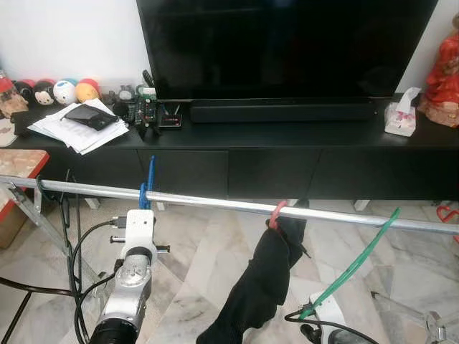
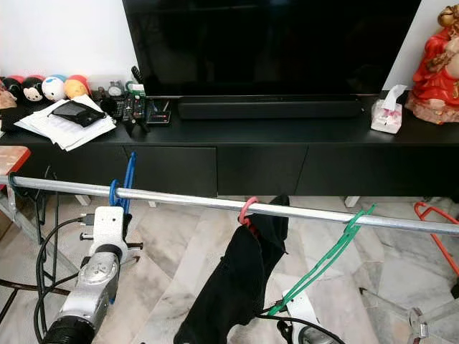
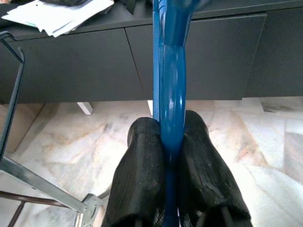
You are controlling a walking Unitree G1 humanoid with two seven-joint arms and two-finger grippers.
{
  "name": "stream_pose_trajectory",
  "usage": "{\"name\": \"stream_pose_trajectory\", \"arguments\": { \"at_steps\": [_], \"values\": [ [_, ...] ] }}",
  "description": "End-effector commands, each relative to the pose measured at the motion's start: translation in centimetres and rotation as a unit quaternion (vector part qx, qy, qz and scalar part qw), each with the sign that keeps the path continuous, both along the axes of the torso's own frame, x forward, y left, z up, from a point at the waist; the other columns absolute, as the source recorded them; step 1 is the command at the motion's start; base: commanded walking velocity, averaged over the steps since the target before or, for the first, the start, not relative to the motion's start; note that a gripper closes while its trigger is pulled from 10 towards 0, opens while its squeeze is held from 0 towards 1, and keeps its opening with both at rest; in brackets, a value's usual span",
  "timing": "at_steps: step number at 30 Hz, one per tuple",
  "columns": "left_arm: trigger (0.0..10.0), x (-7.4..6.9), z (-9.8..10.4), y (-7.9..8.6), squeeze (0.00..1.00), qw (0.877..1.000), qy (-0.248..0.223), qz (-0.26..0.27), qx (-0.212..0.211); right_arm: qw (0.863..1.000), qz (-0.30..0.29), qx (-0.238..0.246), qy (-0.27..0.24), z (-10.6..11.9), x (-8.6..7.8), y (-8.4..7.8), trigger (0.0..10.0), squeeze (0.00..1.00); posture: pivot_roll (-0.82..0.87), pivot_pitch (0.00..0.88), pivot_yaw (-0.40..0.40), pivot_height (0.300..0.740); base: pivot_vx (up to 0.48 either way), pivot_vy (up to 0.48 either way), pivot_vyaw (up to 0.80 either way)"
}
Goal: Hang hanger
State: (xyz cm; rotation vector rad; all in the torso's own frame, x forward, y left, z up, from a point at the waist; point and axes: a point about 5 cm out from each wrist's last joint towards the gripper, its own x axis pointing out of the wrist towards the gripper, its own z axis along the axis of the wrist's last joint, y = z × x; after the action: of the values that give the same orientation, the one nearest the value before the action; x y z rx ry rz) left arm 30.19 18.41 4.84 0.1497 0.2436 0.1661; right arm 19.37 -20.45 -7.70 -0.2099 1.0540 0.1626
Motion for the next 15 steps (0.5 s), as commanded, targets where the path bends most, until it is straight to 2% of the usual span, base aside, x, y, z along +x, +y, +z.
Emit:
{"name": "stream_pose_trajectory", "arguments": {
  "at_steps": [1,7,12,13,15],
  "values": [
    [10.0,-1.2,-1.8,0.6,0.0,0.999,0.052,0.007,0.003,1.0,-0.002,0.002,0.001,0.0,0.1,0.0,10.0,0.0,-0.12,0.0,-0.011,0.74,0.0,0.0,0.0],
    [10.0,-2.7,-2.7,0.9,0.0,0.998,0.063,0.007,-0.007,1.0,-0.001,0.001,0.002,0.1,0.1,-0.1,10.0,0.0,-0.12,0.0,-0.013,0.74,0.0,0.0,0.0],
    [10.0,-3.1,-2.8,0.9,0.0,0.998,0.057,0.009,-0.013,1.0,0.0,0.002,0.002,0.1,0.1,-0.1,10.0,0.0,-0.12,0.0,-0.013,0.74,0.0,0.0,0.0],
    [10.0,-3.1,-2.6,0.9,1.0,0.999,0.049,0.009,-0.014,1.0,0.0,0.001,0.002,0.1,0.1,-0.1,10.0,0.0,-0.12,0.0,-0.013,0.74,0.0,0.0,0.0],
    [10.0,-3.1,-2.4,0.9,1.0,0.999,0.045,0.009,-0.013,1.0,-0.001,0.001,0.002,0.1,0.1,-0.1,10.0,0.0,-0.12,0.0,-0.013,0.74,0.0,0.0,0.0]
  ]
}}
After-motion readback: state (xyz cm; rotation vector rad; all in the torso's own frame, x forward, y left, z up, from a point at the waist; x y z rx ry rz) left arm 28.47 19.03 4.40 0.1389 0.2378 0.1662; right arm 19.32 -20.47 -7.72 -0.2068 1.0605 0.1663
